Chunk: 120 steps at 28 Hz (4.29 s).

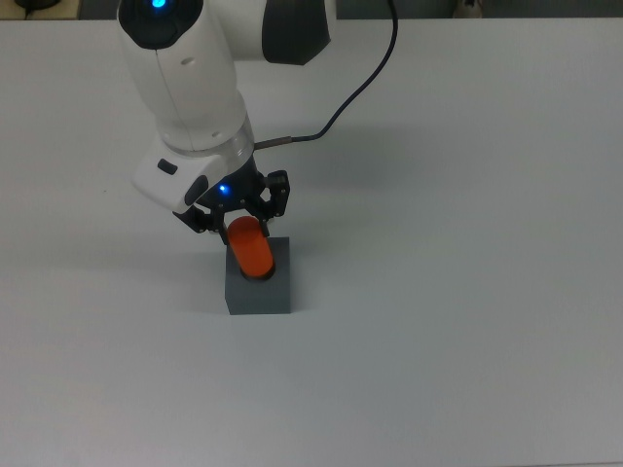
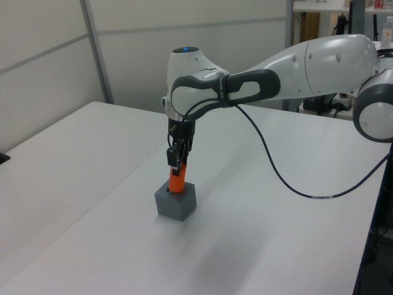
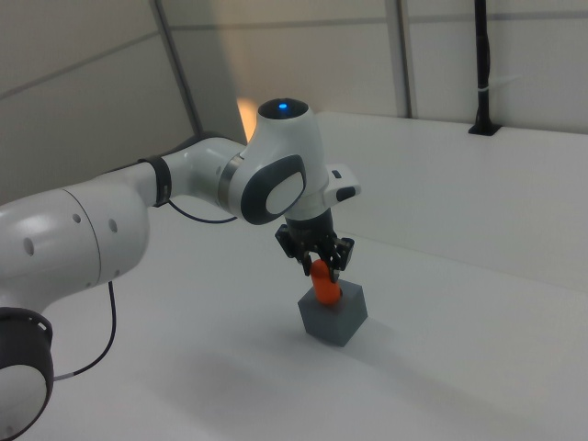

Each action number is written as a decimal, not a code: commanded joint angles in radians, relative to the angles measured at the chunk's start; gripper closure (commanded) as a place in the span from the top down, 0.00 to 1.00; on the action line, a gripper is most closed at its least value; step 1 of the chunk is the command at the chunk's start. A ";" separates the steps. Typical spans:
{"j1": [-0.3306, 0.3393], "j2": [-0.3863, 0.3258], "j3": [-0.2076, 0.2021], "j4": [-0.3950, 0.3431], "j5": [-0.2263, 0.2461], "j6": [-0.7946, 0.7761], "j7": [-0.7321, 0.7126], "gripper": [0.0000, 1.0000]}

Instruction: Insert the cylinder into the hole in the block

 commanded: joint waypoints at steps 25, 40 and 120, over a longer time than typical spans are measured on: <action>0.008 0.010 -0.001 -0.022 -0.010 0.026 0.002 0.05; 0.007 -0.004 -0.001 -0.031 -0.025 0.003 0.007 1.00; -0.033 -0.164 -0.030 -0.018 -0.165 -0.322 0.084 1.00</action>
